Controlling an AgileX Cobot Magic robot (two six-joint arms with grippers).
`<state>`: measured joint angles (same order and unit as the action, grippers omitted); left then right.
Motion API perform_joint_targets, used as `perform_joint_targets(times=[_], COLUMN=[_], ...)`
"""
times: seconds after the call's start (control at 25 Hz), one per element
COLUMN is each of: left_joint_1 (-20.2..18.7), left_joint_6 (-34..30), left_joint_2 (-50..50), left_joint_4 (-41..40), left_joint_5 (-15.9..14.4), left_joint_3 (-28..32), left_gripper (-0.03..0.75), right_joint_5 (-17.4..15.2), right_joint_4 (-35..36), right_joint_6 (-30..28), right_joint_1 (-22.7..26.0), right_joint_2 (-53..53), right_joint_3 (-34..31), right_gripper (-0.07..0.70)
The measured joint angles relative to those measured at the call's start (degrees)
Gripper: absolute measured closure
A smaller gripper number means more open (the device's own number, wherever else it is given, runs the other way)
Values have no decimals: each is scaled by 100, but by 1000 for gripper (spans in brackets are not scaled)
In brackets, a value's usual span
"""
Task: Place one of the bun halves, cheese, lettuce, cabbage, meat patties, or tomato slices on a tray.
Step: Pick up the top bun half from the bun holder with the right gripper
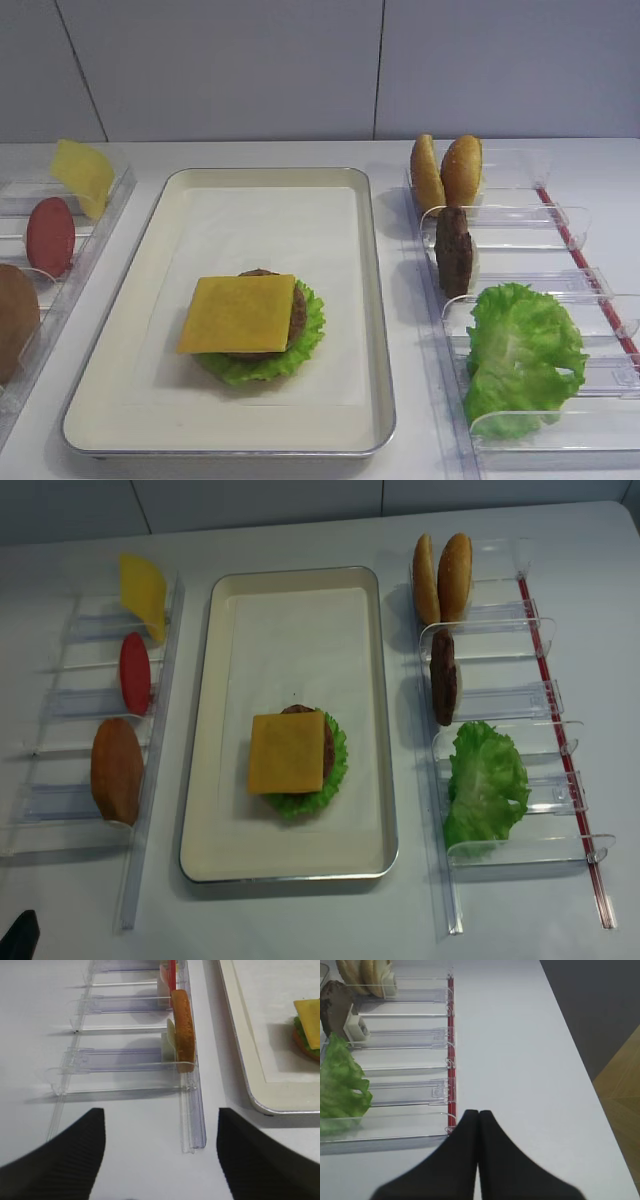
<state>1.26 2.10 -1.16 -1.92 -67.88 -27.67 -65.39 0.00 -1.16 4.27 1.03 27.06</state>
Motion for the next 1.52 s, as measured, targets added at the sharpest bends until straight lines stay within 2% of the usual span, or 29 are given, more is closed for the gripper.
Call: perform_joint_targets(times=[1.52], left_joint_1=[0], left_joint_6=[0], left_joint_2=[0], left_joint_4=[0], left_joint_5=[0], left_joint_3=[0], left_gripper=[244], right_joint_5=[0], right_joint_4=[0], right_joint_6=[-23], right_joint_1=[-50], right_joint_2=[0], right_joint_3=[0], right_gripper=[636])
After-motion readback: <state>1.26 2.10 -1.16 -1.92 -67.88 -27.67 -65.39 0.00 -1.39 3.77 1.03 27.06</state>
